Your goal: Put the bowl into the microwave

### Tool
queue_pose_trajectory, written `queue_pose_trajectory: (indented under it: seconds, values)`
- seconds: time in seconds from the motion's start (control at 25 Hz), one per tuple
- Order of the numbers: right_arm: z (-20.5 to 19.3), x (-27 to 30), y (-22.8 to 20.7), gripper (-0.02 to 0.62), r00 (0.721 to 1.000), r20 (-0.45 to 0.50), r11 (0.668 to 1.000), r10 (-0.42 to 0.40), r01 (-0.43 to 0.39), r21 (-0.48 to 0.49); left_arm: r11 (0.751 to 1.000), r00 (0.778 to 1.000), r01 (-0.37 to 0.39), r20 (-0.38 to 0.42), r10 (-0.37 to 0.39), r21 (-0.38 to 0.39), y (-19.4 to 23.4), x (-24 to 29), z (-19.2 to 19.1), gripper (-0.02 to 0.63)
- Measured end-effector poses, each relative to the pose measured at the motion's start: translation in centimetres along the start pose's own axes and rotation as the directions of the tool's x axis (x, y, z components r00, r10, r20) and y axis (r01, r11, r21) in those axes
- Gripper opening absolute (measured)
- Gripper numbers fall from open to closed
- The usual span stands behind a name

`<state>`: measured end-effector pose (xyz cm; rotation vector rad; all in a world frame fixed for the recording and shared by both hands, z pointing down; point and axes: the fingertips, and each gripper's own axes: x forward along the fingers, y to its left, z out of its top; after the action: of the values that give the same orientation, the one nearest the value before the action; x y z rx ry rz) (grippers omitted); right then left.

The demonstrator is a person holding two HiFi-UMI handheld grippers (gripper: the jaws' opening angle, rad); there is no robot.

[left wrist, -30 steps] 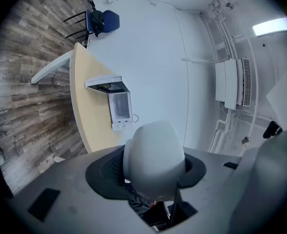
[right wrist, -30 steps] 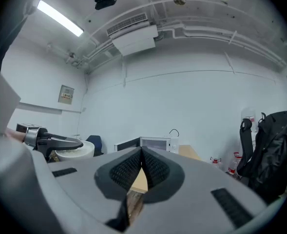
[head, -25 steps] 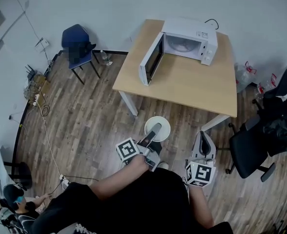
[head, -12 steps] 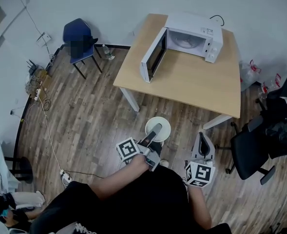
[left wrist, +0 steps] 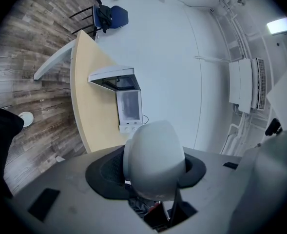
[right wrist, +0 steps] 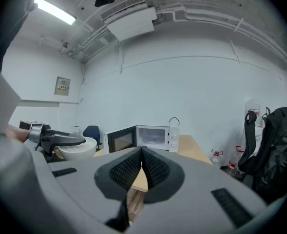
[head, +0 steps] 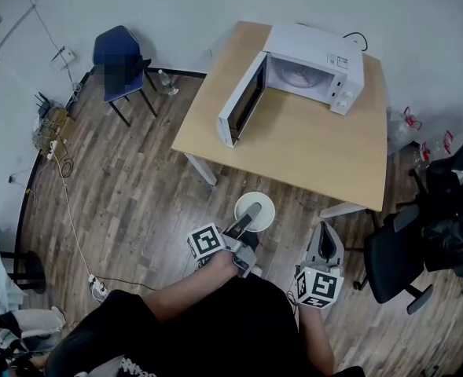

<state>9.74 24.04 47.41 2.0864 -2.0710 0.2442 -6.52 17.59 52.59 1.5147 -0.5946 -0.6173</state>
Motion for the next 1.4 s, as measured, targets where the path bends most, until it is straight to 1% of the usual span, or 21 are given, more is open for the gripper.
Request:
queue_pose_trajectory:
  seconds: [0.08, 0.16, 0.24, 0.36, 0.4, 0.56, 0.76, 0.84, 0.96, 1.08, 1.2, 1.28, 1.4]
  values:
    - [0.4, 2.3, -0.4, 0.061, 1.000, -0.008, 1.000, 0.006, -0.006, -0.006, 1.000, 1.000, -0.009, 0.003, 0.009, 0.009, 0.5, 1.8, 1.4, 0.216]
    - [1.0, 4.7, -1.1, 0.061, 1.000, -0.025, 1.000, 0.006, -0.006, -0.021, 1.000, 1.000, 0.005, -0.006, -0.005, 0.013, 0.7, 4.4, 2.5, 0.216]
    - [1.8, 7.0, -1.6, 0.061, 0.999, -0.040, 0.999, 0.009, -0.011, -0.039, 1.000, 1.000, 0.017, -0.025, -0.017, -0.001, 0.8, 6.9, 3.3, 0.216]
    - [3.4, 10.9, -1.4, 0.061, 0.999, -0.046, 0.998, 0.027, -0.029, -0.054, 0.999, 0.997, -0.042, -0.059, 0.043, 0.016, 1.9, 9.5, 5.3, 0.216]
    - [4.0, 12.2, -1.5, 0.061, 0.998, -0.047, 0.998, 0.029, -0.032, -0.060, 0.999, 0.996, -0.051, -0.067, 0.052, 0.015, 2.1, 10.6, 6.0, 0.216]
    - [6.6, 16.3, -1.8, 0.061, 0.999, -0.038, 0.994, 0.012, -0.016, -0.106, 0.998, 0.995, -0.050, -0.090, 0.046, -0.042, 2.3, 14.3, 7.7, 0.216]
    - [8.1, 21.0, -1.4, 0.061, 0.998, -0.056, 0.991, 0.009, -0.017, -0.130, 0.996, 0.991, -0.054, -0.124, 0.046, -0.065, 2.8, 18.2, 10.4, 0.216]
    - [8.1, 22.3, -1.9, 0.061, 0.998, -0.064, 0.994, -0.013, 0.006, -0.112, 0.997, 0.988, -0.061, -0.148, 0.052, -0.056, 3.3, 19.8, 11.1, 0.216]
    - [7.5, 23.4, -2.7, 0.061, 0.996, -0.071, 0.998, -0.048, 0.045, -0.051, 0.996, 0.982, -0.063, -0.184, 0.051, -0.063, 4.1, 22.1, 11.5, 0.216]
    - [6.9, 24.3, -3.1, 0.061, 0.993, -0.112, 0.999, -0.042, 0.039, -0.027, 0.993, 0.976, -0.081, -0.206, 0.062, -0.084, 4.5, 23.9, 11.5, 0.216]
    - [7.1, 25.4, -3.7, 0.061, 0.993, -0.110, 0.999, -0.044, 0.044, -0.005, 0.993, 0.961, -0.115, -0.257, 0.101, -0.040, 5.4, 25.9, 11.2, 0.216]
    - [7.3, 26.1, -3.9, 0.061, 0.994, -0.098, 0.999, -0.043, 0.045, 0.019, 0.993, 0.963, -0.115, -0.250, 0.102, -0.038, 5.9, 27.5, 11.7, 0.216]
    - [7.0, 27.1, -3.9, 0.061, 0.995, -0.102, 1.000, -0.021, 0.023, 0.019, 0.992, 0.973, -0.120, -0.204, 0.107, -0.051, 6.9, 29.5, 12.8, 0.216]
